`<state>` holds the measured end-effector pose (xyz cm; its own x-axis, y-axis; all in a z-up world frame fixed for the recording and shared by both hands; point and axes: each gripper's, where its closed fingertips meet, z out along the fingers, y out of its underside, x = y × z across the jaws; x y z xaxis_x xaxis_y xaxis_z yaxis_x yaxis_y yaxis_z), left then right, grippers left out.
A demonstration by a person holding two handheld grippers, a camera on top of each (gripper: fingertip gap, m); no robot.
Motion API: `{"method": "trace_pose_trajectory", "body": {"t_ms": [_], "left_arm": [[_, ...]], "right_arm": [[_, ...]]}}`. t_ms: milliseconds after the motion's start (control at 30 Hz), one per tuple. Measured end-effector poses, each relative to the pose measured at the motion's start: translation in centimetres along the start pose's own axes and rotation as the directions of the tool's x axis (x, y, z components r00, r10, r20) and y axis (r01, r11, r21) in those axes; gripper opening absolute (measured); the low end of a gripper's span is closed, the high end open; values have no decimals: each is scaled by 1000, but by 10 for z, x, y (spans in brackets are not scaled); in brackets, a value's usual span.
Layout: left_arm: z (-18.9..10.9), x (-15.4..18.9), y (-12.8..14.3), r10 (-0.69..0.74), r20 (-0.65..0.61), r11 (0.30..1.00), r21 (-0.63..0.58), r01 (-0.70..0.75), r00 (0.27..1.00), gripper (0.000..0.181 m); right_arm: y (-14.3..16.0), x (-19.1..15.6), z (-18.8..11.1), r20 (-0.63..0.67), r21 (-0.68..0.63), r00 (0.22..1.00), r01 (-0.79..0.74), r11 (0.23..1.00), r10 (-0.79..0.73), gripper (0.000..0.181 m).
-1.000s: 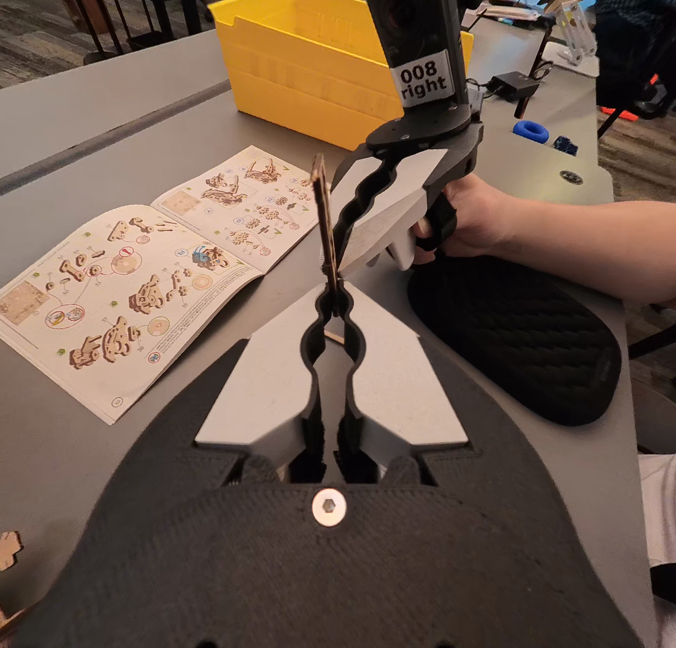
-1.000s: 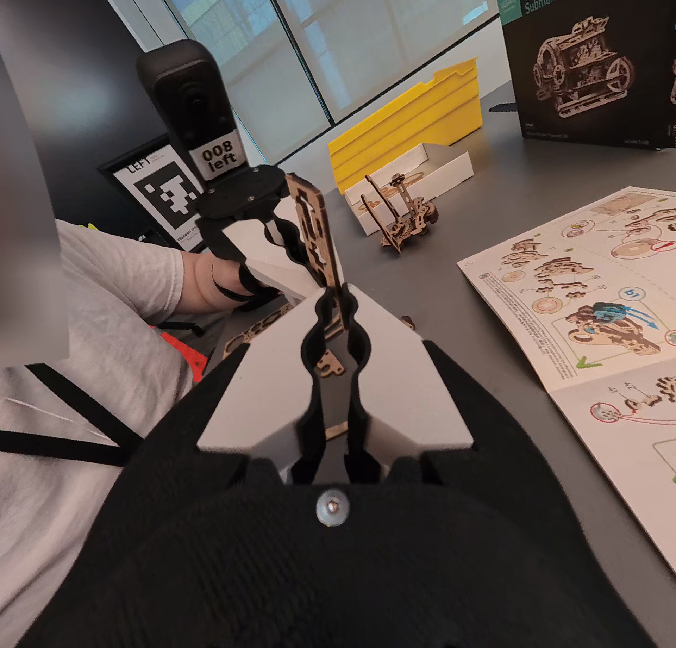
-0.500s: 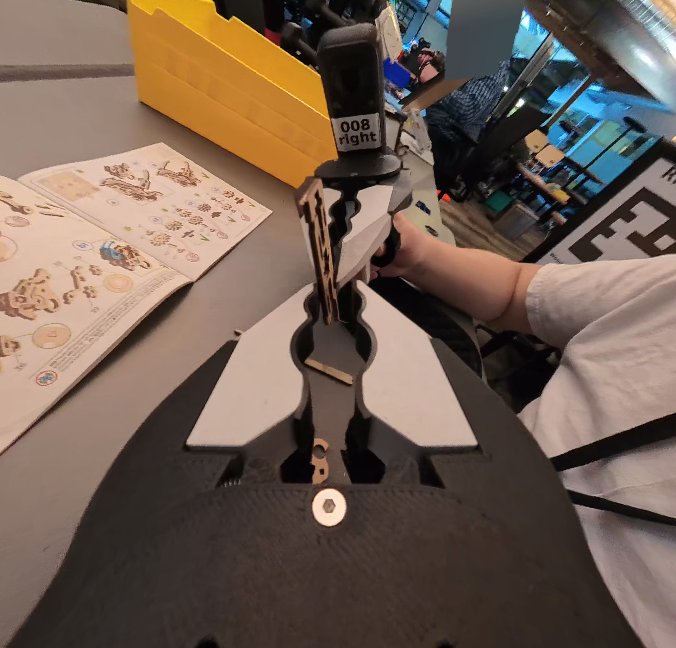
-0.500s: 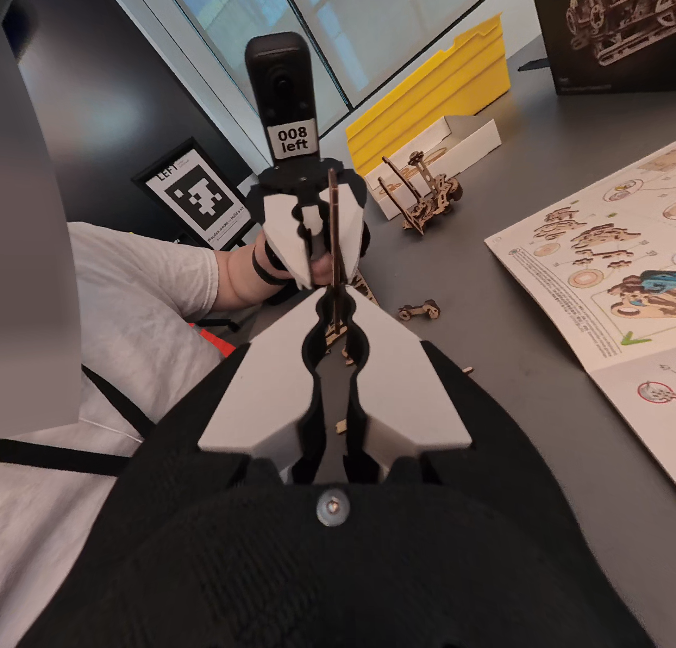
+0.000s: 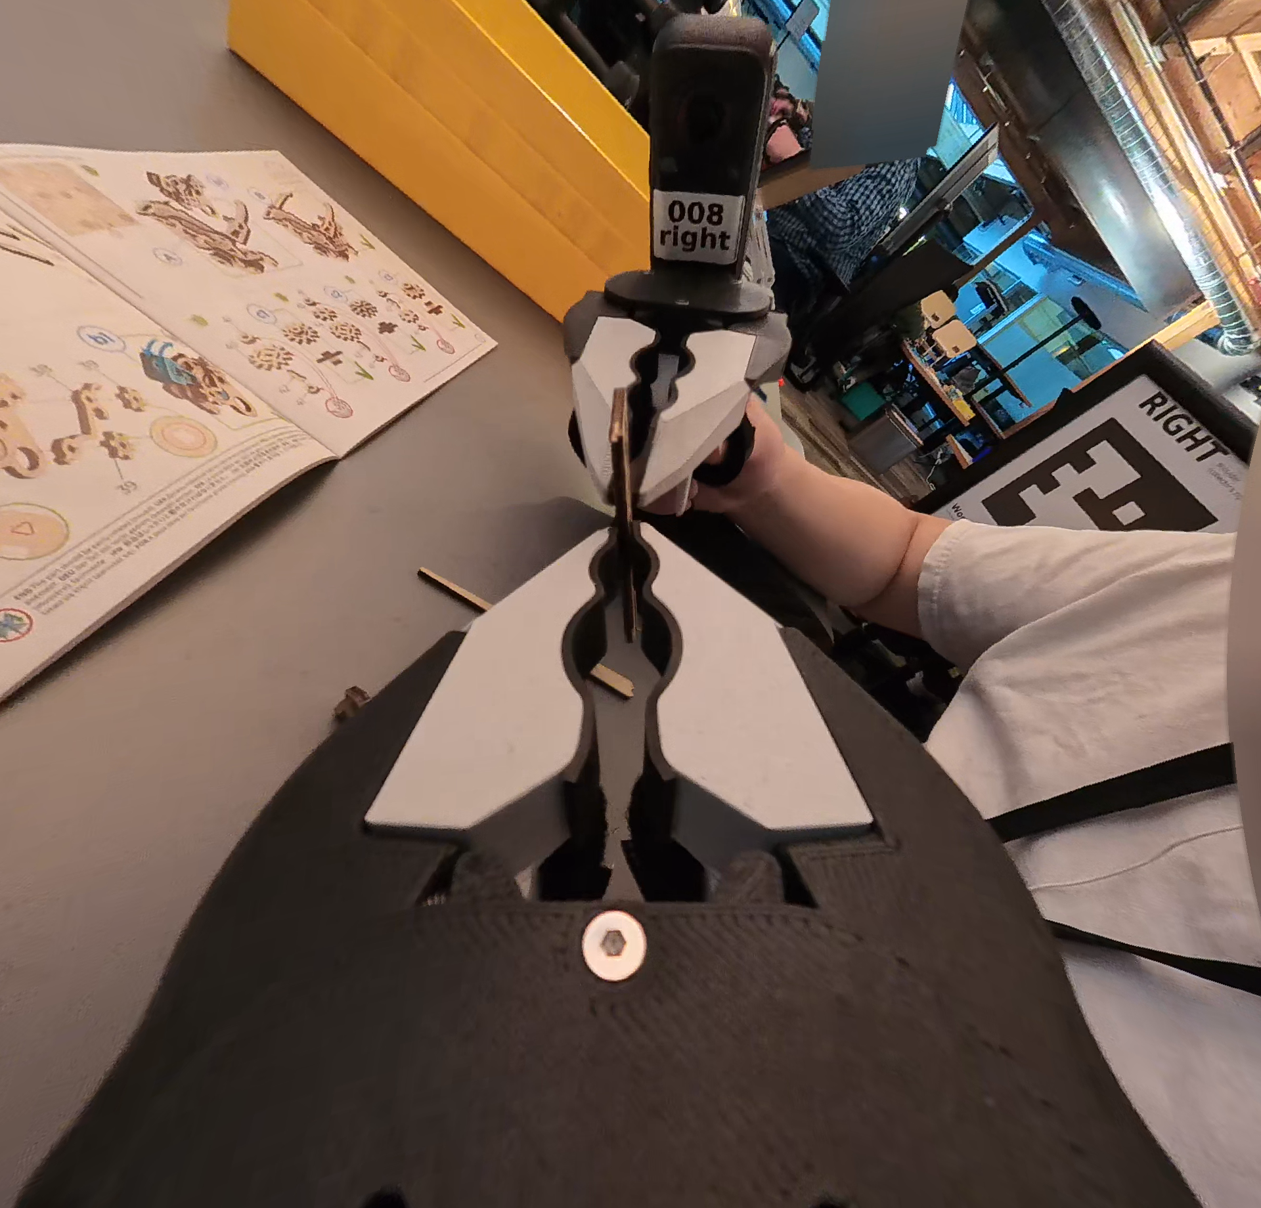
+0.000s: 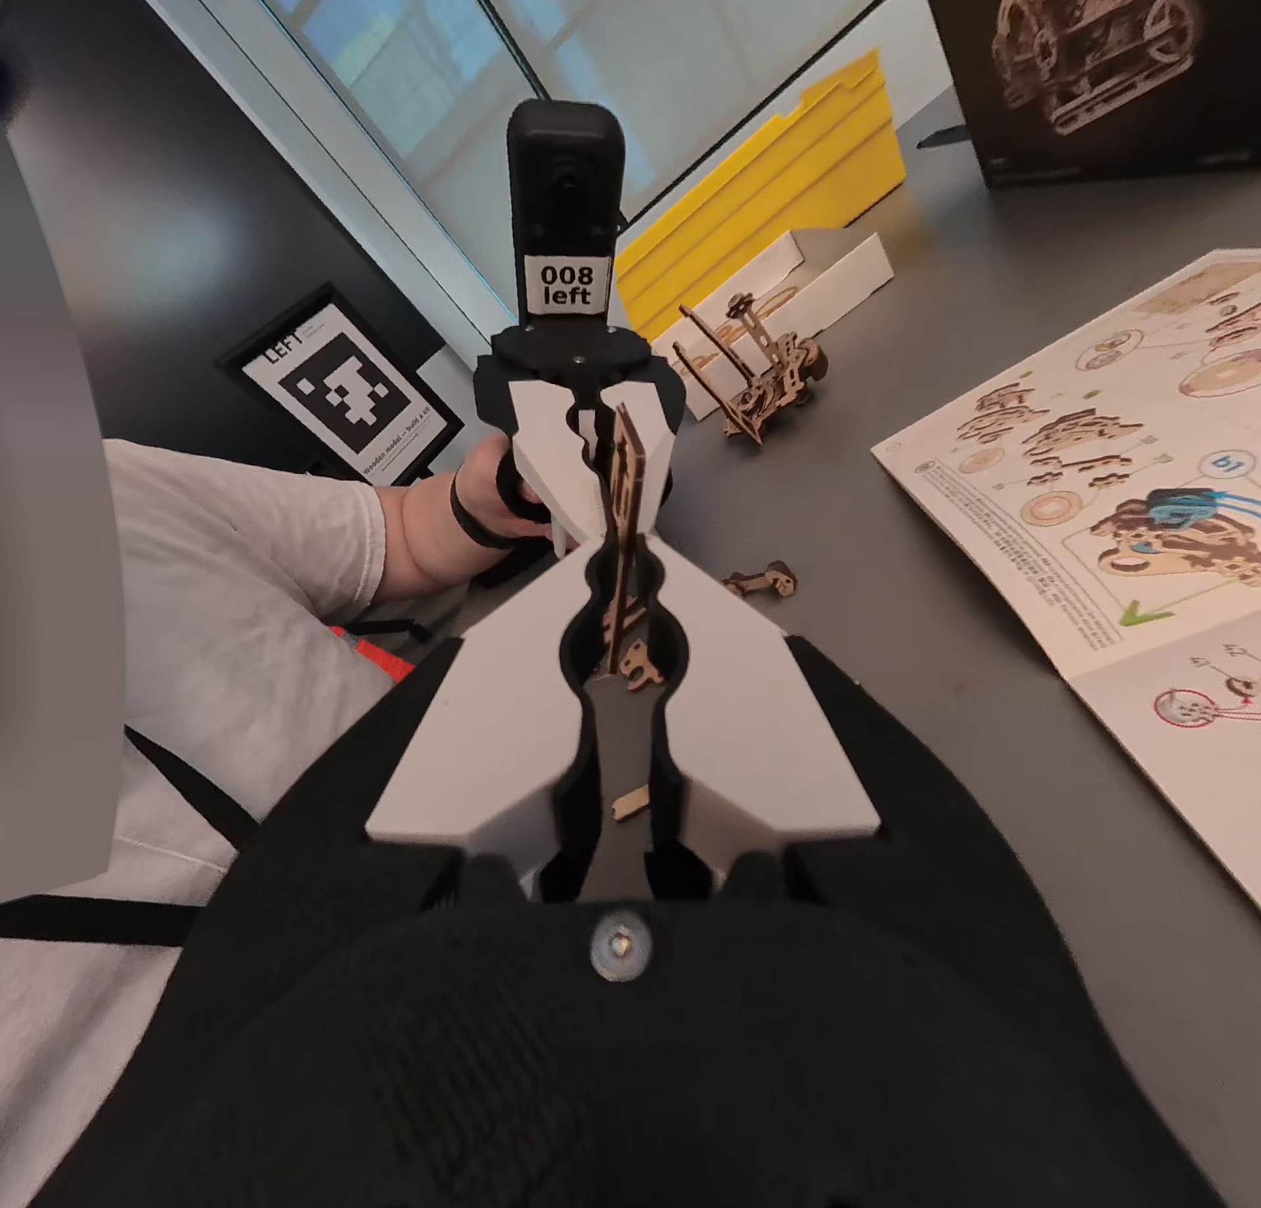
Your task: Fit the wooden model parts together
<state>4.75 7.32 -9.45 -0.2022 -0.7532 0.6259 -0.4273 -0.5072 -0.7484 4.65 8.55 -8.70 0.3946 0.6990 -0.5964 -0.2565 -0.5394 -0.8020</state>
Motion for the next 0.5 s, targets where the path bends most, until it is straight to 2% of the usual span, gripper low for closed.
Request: {"method": "trace_pose_trajectory", "body": {"t_ms": [367, 467, 500], "left_arm": [[1, -6, 8, 13, 20, 1000, -27, -13, 1000, 0], [0, -7, 6, 30, 25, 999, -15, -29, 999, 12], [1, -6, 7, 33, 11, 999, -18, -33, 999, 7]], "right_arm": [[6, 4, 1, -5, -28, 998, -70, 997, 70, 0], [9, 1, 2, 7, -50, 997, -75, 996, 75, 0], [11, 1, 3, 10, -58, 997, -79, 995, 79, 0]]}}
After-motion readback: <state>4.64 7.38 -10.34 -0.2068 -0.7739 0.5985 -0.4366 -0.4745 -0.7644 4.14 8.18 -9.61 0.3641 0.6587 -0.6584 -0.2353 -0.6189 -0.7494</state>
